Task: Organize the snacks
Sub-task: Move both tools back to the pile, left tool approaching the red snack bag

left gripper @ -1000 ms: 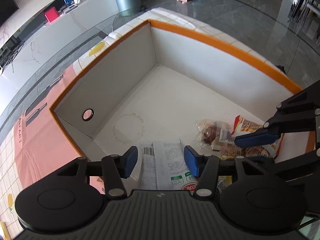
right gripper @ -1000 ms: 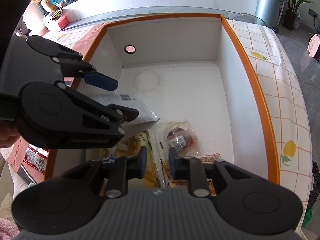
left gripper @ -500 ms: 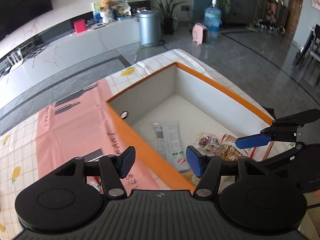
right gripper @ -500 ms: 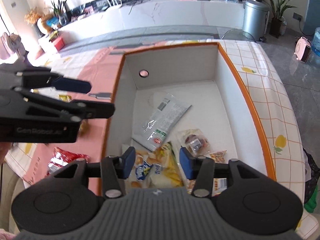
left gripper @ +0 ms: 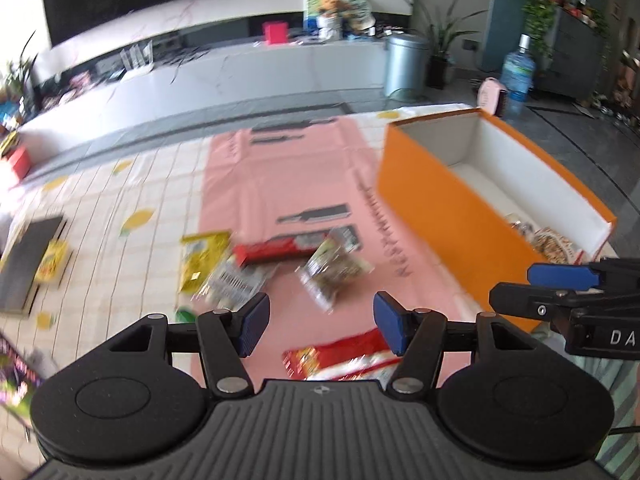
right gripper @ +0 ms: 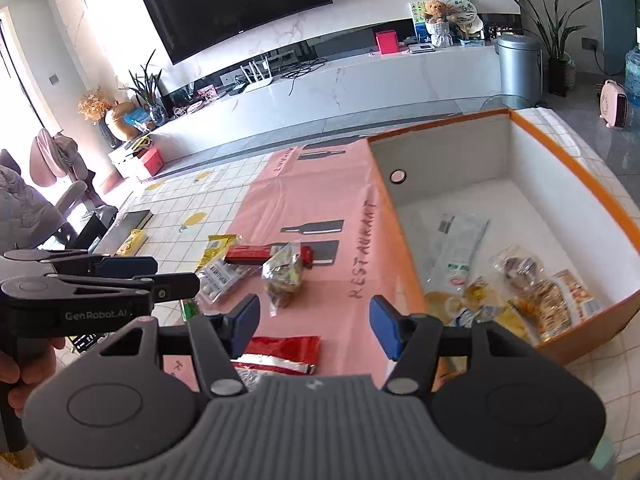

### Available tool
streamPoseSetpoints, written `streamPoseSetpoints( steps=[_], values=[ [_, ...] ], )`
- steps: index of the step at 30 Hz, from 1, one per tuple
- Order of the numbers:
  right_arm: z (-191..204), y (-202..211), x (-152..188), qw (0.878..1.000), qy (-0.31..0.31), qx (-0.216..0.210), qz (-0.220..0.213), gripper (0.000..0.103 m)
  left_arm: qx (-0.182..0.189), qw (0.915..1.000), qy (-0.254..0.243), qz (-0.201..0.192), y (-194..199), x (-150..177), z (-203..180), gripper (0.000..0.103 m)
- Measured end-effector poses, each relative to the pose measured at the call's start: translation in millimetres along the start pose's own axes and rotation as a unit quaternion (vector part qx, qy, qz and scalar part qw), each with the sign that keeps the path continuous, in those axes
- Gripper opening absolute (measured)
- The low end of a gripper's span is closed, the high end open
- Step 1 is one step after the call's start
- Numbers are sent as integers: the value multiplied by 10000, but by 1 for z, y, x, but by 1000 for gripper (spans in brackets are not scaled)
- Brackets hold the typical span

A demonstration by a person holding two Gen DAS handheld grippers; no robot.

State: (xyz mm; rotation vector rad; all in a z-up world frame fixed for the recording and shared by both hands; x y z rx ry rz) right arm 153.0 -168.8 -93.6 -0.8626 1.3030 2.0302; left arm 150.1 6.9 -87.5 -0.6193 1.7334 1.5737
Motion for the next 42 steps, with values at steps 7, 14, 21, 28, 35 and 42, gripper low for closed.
streamPoseSetpoints(
  steps=[7,14,21,28,35,42],
  values=[
    [21,-34,57,9990,-103,193,388,46,377,9973,598,219,1,62,24,70],
    [16,-59,105,9943,106,392,990,24,594,9928,920,486,-15,105,25,70],
    [10,-67,117,9918,12,428,1206,17,788,9890,1102,595,-26,116,18,61],
    [8,-83,110,9942,-154,379,994,13,1134,9861,1022,659,-27,121,4,44],
    [18,-96,104,9969,-171,60,766,13,1323,9845,997,572,-20,120,-2,44],
    [3,-82,89,9972,-476,388,434,31,882,9952,415,78,-6,103,10,72]
  ],
)
Point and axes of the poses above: each gripper's, at about its wrist camera, not at the fingertips, and y roughly against the way its jaws point, z to its left, x to its underside, the point moved 9 cm from there along -y, roughly the way its jaws point, and after that the axes turned 9 degrees about -z, right-handed, at the moved point
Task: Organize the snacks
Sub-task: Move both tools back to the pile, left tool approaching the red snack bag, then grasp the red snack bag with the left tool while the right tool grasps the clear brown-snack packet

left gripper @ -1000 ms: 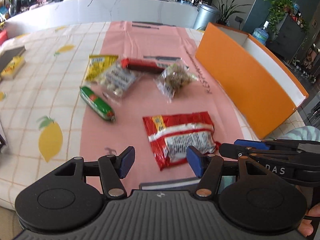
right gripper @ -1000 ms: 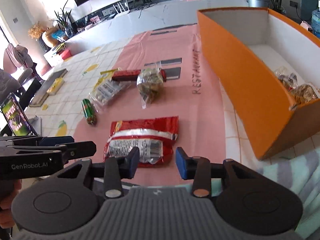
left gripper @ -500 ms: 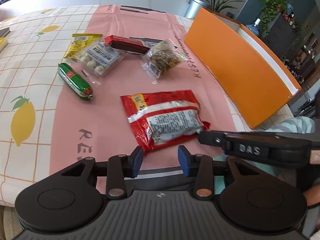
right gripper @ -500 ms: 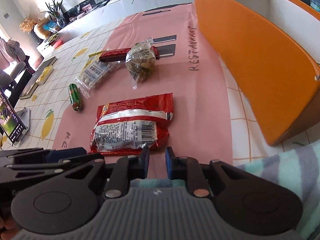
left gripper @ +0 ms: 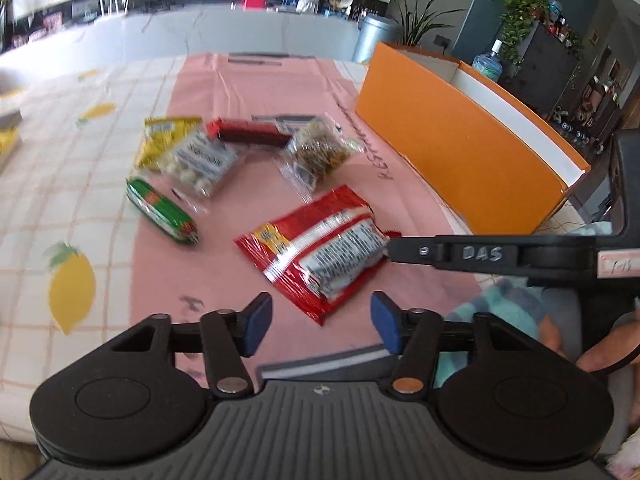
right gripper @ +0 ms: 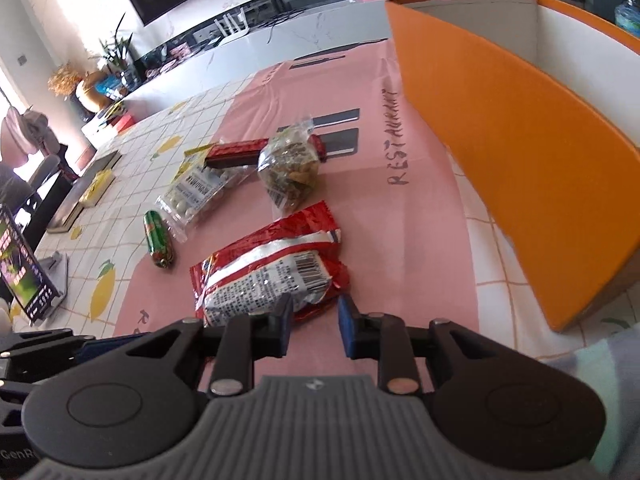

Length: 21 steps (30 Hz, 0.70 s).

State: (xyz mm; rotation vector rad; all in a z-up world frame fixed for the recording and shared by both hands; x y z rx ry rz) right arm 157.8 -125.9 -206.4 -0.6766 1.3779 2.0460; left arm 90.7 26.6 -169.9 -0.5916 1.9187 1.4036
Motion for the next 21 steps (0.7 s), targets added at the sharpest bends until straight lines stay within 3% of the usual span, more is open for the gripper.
streamPoseSetpoints(
  steps=[2,7,10,14,18,21],
  values=[
    [-6,1,-4,9998,-171,37,-35,34,-22,9997,-244,-53,-3,-5,1,82],
    [-9,-10,2,9994,-86,229,248,34,5,9945,-1047,-85,-18,-23,1,84],
    [-7,-16,2,9992,49,288,276,22,233,9861,-1646,-65,-31,-32,-3,89],
    [-6,-25,-3,9994,3,197,299,21,551,9721,-2270,228,-56,-35,-6,89],
    [-3,-30,-8,9991,111,154,371,21,635,9656,-2441,627,-80,-31,-4,89],
    [-4,-31,-13,9989,237,291,296,21,764,9598,-2613,679,-88,-31,-5,89]
  ],
)
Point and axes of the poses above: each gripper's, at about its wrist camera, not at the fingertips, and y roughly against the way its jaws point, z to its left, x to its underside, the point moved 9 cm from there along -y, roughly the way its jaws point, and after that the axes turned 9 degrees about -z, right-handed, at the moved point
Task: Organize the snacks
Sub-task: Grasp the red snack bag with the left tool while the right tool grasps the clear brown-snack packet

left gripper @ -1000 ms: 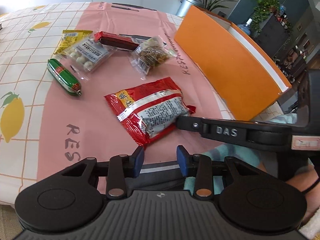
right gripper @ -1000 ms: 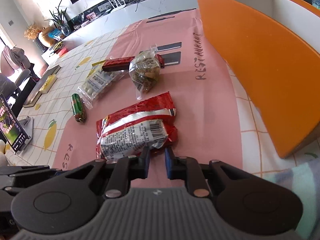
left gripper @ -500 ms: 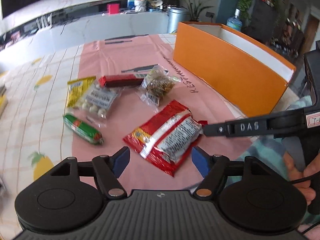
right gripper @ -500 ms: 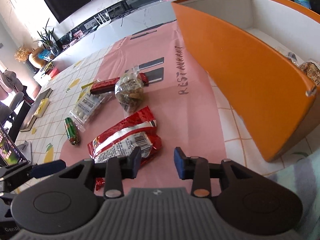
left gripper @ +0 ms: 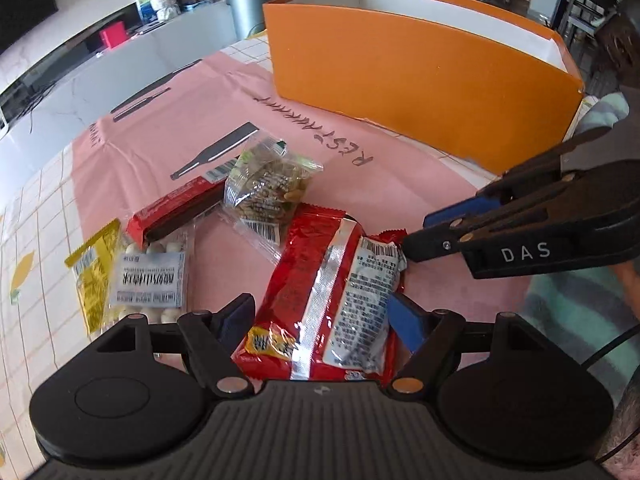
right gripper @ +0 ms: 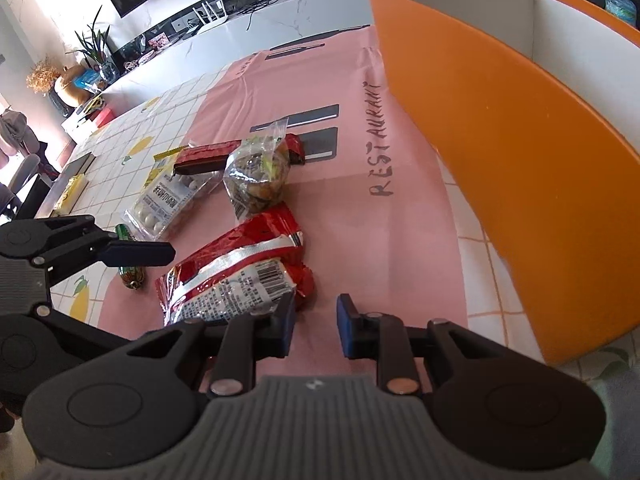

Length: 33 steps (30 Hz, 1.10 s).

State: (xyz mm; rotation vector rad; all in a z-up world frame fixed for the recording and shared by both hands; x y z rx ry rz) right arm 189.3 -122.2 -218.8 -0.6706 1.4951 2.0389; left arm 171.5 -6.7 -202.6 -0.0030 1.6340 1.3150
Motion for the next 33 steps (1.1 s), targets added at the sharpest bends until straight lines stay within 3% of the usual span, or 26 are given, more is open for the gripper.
streamPoseSetpoints(
  steps=[7,10,15,19,23,28,30,33],
  values=[
    [-1,-5,-1,9999,-79,-87,7,22,313,9974,-596,238,-18,-2,0,95],
    [-2,-5,0,9999,-58,-133,-6,22,407,9970,-603,258,-24,-4,1,96],
    [1,-3,2,9999,30,-127,-32,22,313,9975,416,484,-27,0,12,95],
    [2,-2,4,9999,66,-125,-39,22,-173,9923,1027,676,-17,10,13,93],
    [5,-1,4,9998,107,-140,11,22,-672,9796,1733,761,-2,25,20,90],
    [10,6,4,9996,210,-171,2,22,-1303,9461,2858,792,24,48,43,90],
    [13,9,2,9996,230,-173,-60,28,-1378,9371,3127,713,30,53,50,90],
    [17,15,-4,9994,244,-185,-163,34,-1381,9341,3237,600,34,54,54,91]
  ],
)
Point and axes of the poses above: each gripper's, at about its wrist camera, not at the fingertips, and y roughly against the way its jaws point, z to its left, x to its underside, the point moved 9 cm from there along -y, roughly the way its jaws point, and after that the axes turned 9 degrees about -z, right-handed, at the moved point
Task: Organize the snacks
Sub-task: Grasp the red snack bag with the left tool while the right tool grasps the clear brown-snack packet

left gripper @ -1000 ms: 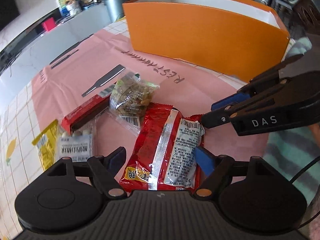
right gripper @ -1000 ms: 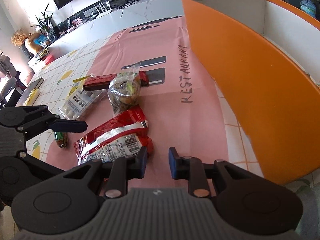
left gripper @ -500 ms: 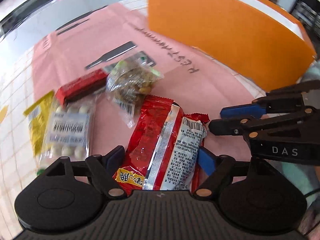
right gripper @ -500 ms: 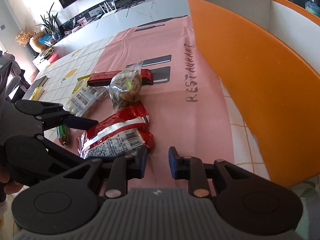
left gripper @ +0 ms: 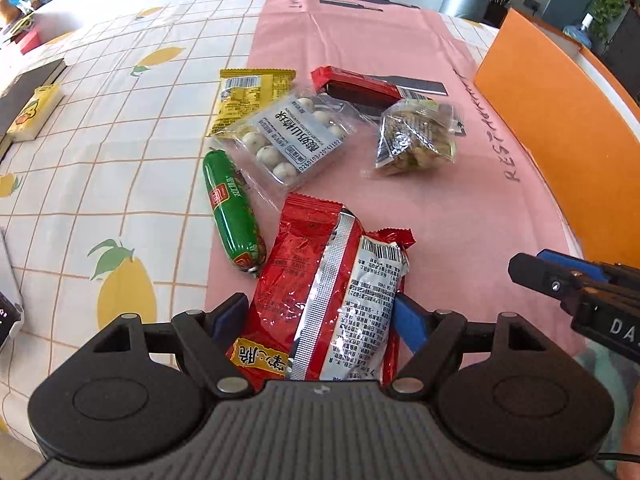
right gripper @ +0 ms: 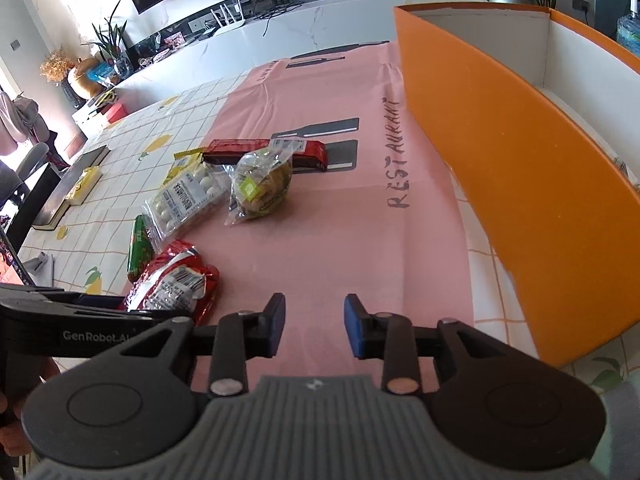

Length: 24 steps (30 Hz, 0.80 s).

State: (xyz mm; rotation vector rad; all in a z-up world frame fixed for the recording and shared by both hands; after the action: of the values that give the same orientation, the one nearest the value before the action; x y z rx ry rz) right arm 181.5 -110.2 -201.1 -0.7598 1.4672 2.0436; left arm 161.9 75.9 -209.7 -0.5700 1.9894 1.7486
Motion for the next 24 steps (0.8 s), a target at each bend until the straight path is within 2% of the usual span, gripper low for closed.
streamPoseSetpoints(
  steps=[4,7,10,16,18,20,24],
  values=[
    [7,5,-10,9999,59,-22,-104,46,292,9983,-499,-56,2,3,-7,94],
    [10,5,-21,9998,106,-20,-164,59,363,9943,-1000,-67,-1,5,-15,95],
    [13,-2,-32,9996,164,49,-215,68,387,9919,-1202,-152,-4,6,-17,96],
    [20,-30,-45,9995,220,129,-207,69,367,9898,-1314,-401,-7,6,-21,97],
    [23,-39,-46,9992,280,169,-232,69,313,9911,-1220,-427,-8,4,-21,95],
    [24,-46,-46,9992,299,155,-226,69,269,9928,-1083,-436,-8,0,-21,86],
    [28,-61,-48,9995,230,54,-194,69,161,9958,-805,-407,-11,-6,-20,84]
  ],
)
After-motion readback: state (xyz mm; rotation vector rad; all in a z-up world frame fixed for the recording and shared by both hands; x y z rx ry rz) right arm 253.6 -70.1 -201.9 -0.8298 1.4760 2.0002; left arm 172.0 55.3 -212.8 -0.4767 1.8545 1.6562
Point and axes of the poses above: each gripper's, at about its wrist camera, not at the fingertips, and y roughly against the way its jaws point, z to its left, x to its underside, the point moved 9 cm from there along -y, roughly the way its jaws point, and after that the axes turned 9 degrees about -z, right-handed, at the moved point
